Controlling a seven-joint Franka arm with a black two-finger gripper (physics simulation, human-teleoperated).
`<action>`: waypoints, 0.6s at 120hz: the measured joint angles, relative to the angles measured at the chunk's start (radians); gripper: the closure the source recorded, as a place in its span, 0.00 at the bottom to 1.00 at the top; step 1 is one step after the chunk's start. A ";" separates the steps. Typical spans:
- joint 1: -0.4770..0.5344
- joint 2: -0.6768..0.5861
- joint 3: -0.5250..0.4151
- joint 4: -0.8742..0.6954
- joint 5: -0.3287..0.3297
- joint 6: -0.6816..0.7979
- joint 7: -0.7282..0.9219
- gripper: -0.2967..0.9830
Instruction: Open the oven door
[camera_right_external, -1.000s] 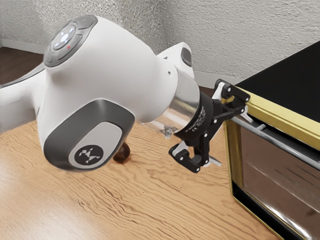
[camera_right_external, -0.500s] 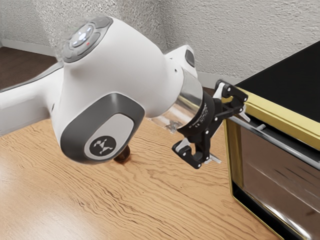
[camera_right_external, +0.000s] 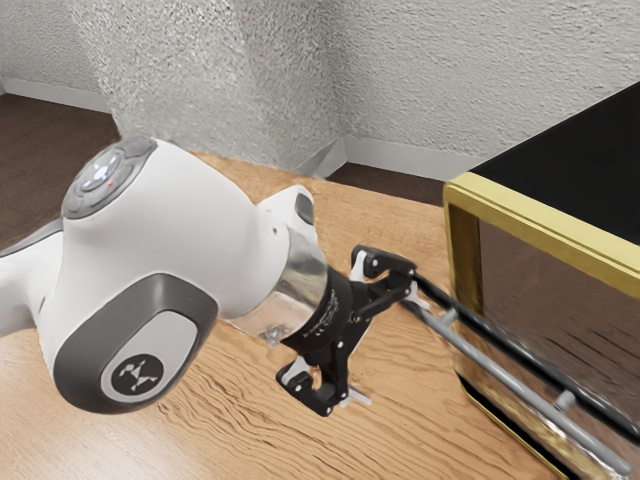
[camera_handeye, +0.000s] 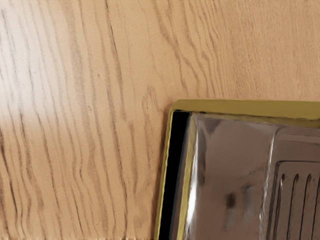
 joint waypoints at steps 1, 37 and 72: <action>0.006 -0.013 -0.008 -0.014 -0.010 0.002 0.000 0.23; 0.491 -0.822 -0.462 -0.374 -0.446 -0.056 0.035 0.23; 0.011 0.118 0.383 0.546 0.108 -0.771 0.260 0.23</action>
